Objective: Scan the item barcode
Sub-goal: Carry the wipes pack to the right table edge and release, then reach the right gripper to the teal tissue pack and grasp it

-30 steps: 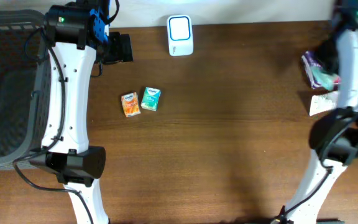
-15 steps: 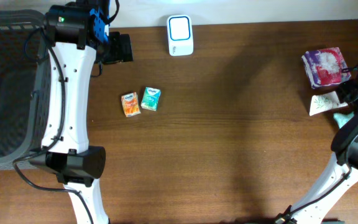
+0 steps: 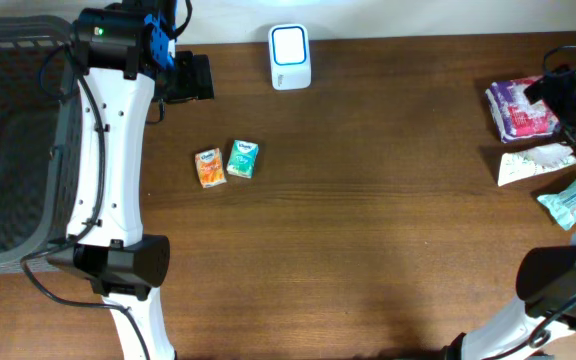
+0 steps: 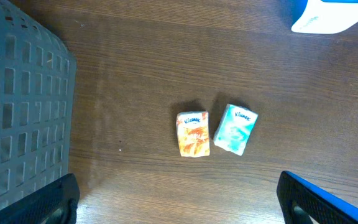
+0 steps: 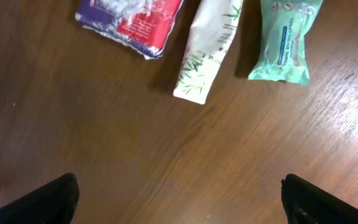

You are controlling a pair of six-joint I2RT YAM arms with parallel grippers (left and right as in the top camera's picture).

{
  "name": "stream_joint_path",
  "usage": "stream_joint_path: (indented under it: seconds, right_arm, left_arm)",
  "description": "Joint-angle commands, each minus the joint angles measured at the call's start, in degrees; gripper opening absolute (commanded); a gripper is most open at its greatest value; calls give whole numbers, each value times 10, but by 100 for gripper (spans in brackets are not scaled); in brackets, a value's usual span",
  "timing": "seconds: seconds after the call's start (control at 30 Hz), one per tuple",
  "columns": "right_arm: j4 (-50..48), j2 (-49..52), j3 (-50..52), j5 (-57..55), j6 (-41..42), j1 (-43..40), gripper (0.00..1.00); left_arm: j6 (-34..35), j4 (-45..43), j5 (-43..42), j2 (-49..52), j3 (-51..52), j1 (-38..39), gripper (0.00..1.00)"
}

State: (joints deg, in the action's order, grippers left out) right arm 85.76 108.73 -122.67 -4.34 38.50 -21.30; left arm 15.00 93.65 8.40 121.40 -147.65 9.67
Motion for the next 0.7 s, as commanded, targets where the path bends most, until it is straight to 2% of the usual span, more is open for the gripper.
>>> stream_joint_path:
  seconds: [0.0, 0.23, 0.27, 0.3, 0.37, 0.43, 0.47, 0.6, 0.67]
  right_arm:
    - [9, 6, -2, 25, -6, 3, 99]
    - [4, 6, -2, 54, -6, 3, 99]
    - [5, 6, -2, 90, -6, 3, 98]
    - [6, 6, -2, 163, -31, 4, 99]
    - [-21, 9, -1, 276, -144, 29, 99]
    - [-57, 19, -1, 307, -247, 91, 99]
    - [-75, 29, -1, 307, -259, 132, 99]
    - [-167, 95, -1, 307, -242, 283, 99]
    - [-228, 143, -1, 307, -175, 348, 99]
  left_arm:
    - [3, -1, 0, -5, -6, -1, 99]
    - [3, -1, 0, -4, -6, -1, 99]
    - [3, -1, 0, -5, -6, -1, 99]
    - [3, -1, 0, -5, -6, -1, 99]
    - [3, -1, 0, -5, -6, -1, 99]
    - [3, -1, 0, -5, -6, -1, 99]
    - [3, -1, 0, -5, -6, -1, 99]
    - [3, -1, 0, -5, -6, -1, 99]
    - [3, -1, 0, -5, -6, -1, 99]
